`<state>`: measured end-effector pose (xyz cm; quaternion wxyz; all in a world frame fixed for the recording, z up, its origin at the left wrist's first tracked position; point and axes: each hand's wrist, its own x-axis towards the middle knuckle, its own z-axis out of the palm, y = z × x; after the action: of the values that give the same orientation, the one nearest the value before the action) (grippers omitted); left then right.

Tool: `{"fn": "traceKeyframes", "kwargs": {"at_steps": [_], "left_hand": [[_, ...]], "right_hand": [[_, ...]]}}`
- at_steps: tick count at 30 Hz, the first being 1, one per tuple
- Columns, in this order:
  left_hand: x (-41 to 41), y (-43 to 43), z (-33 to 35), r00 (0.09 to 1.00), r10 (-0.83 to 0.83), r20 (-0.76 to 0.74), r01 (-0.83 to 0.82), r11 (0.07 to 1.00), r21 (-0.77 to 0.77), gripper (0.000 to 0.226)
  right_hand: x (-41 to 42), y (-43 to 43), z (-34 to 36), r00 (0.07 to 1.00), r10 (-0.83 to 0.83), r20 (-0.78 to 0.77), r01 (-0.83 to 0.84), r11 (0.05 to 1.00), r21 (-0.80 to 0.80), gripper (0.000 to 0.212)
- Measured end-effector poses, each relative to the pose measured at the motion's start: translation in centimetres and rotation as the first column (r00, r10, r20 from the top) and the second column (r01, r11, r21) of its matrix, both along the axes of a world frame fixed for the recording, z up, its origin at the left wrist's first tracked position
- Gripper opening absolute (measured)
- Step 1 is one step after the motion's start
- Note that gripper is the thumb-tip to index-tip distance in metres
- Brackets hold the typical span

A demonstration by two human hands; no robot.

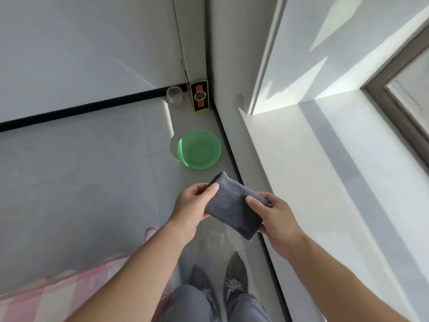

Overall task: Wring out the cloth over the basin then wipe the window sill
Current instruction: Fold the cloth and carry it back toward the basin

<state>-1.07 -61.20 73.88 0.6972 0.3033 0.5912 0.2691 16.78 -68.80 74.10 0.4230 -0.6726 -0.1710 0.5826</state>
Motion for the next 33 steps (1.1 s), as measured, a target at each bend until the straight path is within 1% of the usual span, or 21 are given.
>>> {"fn": "traceKeyframes", "kwargs": {"at_steps": [2,5,8,11,13,17,20,24,28,33], "left_hand": [[-2.0,4.5,-0.1,0.999,0.021,-0.024,-0.02,1.0,0.008,0.018],[-4.7,11.7,-0.7,0.999,0.004,-0.051,-0.003,1.0,0.021,0.017],[-7.0,19.6,-2.1,0.995,-0.049,-0.091,0.051,0.998,0.022,0.016],[-8.1,24.6,-3.1,0.989,-0.075,-0.13,0.077,0.997,0.012,0.016],[-8.7,28.5,-4.4,0.985,-0.102,-0.139,0.101,0.995,-0.012,0.019],[-8.5,35.2,-6.5,0.974,-0.151,-0.167,0.141,0.987,-0.072,0.019],[-7.7,39.7,-8.0,0.955,-0.217,-0.203,0.199,0.974,-0.106,0.02],[-6.5,46.1,-10.7,0.934,-0.253,-0.253,0.232,0.967,-0.107,0.015],[-5.6,51.7,-14.8,0.889,-0.354,-0.29,0.319,0.934,-0.163,0.02],[-4.8,58.3,-22.0,0.752,-0.523,-0.401,0.512,0.847,-0.144,0.026]], "right_hand": [[-1.7,5.3,0.0,1.0,0.02,0.006,-0.02,1.0,-0.009,0.034],[-4.2,13.0,-0.6,0.999,0.033,0.017,-0.032,0.999,-0.025,0.036],[-6.6,20.4,-2.3,0.999,0.0,0.044,0.002,0.999,-0.047,0.038],[-8.1,24.7,-3.3,0.997,-0.033,0.066,0.039,0.996,-0.078,0.04],[-9.0,28.2,-4.7,0.995,-0.064,0.076,0.073,0.99,-0.122,0.034],[-9.2,34.2,-6.8,0.989,-0.13,0.072,0.141,0.973,-0.184,0.016],[-8.7,38.1,-8.8,0.981,-0.182,0.068,0.192,0.955,-0.227,0.017],[-8.1,43.5,-12.4,0.974,-0.222,0.051,0.228,0.941,-0.251,0.015],[-7.7,47.9,-16.8,0.96,-0.271,0.073,0.281,0.91,-0.304,0.019],[-8.4,52.5,-23.4,0.923,-0.373,0.093,0.378,0.836,-0.398,0.026]]}}
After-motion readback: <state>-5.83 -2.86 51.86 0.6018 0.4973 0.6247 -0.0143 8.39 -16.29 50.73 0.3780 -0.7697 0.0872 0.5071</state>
